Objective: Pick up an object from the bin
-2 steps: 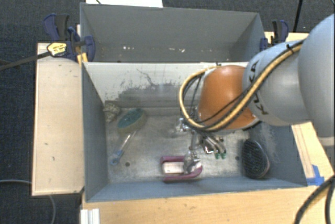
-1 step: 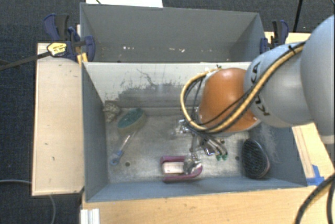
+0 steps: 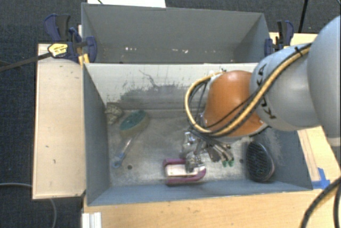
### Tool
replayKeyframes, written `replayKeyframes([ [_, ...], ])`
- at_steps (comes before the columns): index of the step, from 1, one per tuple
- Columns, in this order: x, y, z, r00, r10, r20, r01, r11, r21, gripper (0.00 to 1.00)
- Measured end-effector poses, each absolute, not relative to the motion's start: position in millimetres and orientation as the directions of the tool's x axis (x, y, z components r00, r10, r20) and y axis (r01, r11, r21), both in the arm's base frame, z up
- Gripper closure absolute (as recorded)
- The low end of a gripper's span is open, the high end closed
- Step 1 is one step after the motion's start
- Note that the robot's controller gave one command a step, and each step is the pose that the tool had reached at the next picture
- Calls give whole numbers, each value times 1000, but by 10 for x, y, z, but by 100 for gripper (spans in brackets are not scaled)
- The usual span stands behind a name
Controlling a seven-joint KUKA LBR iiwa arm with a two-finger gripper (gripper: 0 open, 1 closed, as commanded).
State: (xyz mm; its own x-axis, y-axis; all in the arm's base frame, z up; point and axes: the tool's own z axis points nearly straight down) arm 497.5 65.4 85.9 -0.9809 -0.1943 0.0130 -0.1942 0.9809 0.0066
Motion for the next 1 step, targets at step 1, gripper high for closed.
replayKeyframes([
  [1,4977,652,858,-981,-193,12,-193,981,8,100],
])
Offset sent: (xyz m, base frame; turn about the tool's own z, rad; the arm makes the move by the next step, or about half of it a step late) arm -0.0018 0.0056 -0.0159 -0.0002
